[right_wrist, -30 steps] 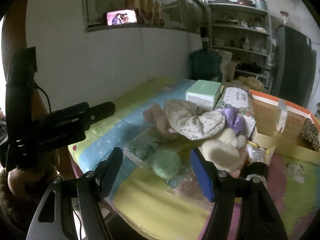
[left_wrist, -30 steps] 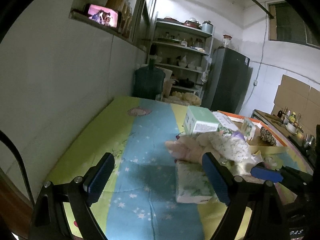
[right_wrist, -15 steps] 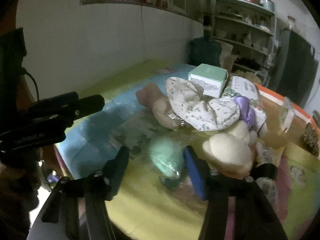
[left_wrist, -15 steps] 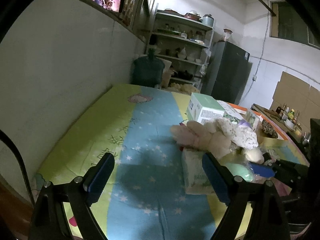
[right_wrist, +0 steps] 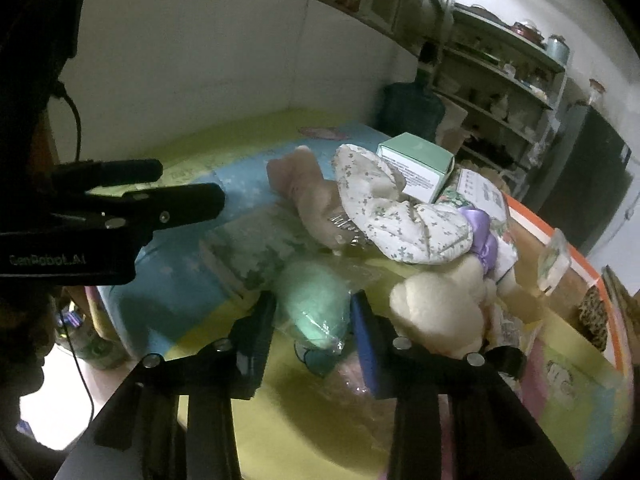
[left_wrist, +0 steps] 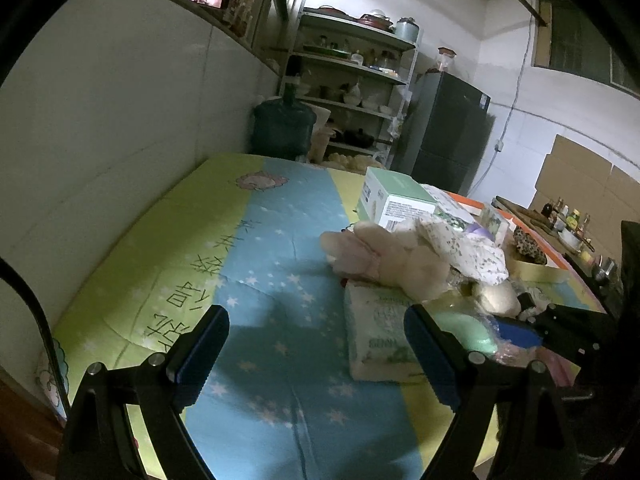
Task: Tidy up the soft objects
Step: 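Grasp the white tissue pack with the left gripper while the right grasps the bagged green plush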
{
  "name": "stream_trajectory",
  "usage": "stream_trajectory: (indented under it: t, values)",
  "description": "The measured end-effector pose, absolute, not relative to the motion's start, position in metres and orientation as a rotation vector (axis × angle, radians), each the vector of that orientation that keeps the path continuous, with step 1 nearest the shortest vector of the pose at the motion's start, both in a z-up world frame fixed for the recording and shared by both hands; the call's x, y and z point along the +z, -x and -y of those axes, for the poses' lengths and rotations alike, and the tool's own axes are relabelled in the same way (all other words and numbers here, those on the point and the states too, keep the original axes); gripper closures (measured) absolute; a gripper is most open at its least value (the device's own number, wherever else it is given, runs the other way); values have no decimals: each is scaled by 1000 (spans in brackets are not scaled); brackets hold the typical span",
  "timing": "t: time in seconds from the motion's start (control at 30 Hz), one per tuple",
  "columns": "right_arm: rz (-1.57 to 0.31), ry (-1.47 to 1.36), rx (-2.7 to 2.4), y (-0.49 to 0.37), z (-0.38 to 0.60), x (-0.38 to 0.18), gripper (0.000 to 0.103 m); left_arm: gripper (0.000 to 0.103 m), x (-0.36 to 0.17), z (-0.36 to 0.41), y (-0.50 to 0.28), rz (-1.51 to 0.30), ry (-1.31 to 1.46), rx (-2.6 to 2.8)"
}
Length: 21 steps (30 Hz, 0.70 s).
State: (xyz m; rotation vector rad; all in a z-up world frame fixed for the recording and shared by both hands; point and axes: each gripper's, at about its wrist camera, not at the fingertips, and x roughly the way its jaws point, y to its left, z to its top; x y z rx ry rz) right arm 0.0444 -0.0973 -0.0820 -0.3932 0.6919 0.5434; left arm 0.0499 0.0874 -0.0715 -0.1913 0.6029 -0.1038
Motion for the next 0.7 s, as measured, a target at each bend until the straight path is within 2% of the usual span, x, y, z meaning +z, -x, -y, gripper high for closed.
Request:
stream_trajectory:
  t: [0.37, 0.6, 0.63, 0.7]
  values:
    - [-647, 102, 614, -49, 139, -57, 68, 13, -82, -61, -60, -653, 153, -188]
    - [-594, 20, 623, -49, 151, -38, 68, 13, -97, -37, -74, -726, 87, -169]
    - [-591, 17, 627, -48, 151, -36, 68, 14, -100, -36, -77, -738, 84, -162]
    - [-589, 18, 629, -45, 150, -36, 68, 25, -102, -34, -79, -734, 71, -134]
